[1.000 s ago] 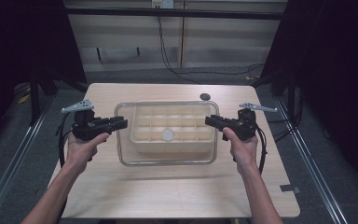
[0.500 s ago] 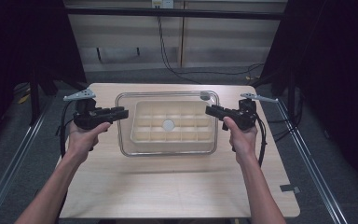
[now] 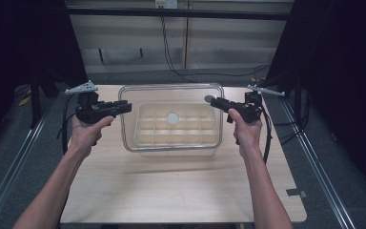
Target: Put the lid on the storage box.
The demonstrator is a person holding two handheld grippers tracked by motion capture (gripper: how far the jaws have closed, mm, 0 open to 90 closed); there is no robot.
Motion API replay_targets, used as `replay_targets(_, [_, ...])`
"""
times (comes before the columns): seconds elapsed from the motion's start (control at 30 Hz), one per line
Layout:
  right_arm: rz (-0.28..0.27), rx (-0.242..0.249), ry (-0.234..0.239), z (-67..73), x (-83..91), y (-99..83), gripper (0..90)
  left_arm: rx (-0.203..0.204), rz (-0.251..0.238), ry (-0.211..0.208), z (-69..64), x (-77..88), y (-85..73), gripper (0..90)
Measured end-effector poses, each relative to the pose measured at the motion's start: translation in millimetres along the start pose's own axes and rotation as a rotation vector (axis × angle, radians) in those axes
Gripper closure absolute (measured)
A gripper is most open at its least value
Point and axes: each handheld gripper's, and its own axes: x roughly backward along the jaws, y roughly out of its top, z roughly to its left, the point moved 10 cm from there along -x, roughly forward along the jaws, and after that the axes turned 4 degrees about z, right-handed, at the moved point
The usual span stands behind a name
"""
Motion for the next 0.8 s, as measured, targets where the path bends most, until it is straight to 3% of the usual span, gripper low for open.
replay_targets(0.4, [0.003,-0.012,-0.033,-11.3,-2.4,12.8,61.8,0.019,0.023,0.008,7.5,-14.5,9.6,66.9])
replay_targets(0.63, [0.025,-0.043,-0.048,-19.8,-9.0,5.1,61.4,0.047,0.041,0.014,14.8,-22.8,3.7,66.7])
replay_targets(0.8, [0.049,-0.053,-0.065,-26.0,-14.8,-2.3,61.2,0.044,0.061,0.031,21.0,-27.8,-3.3,66.2])
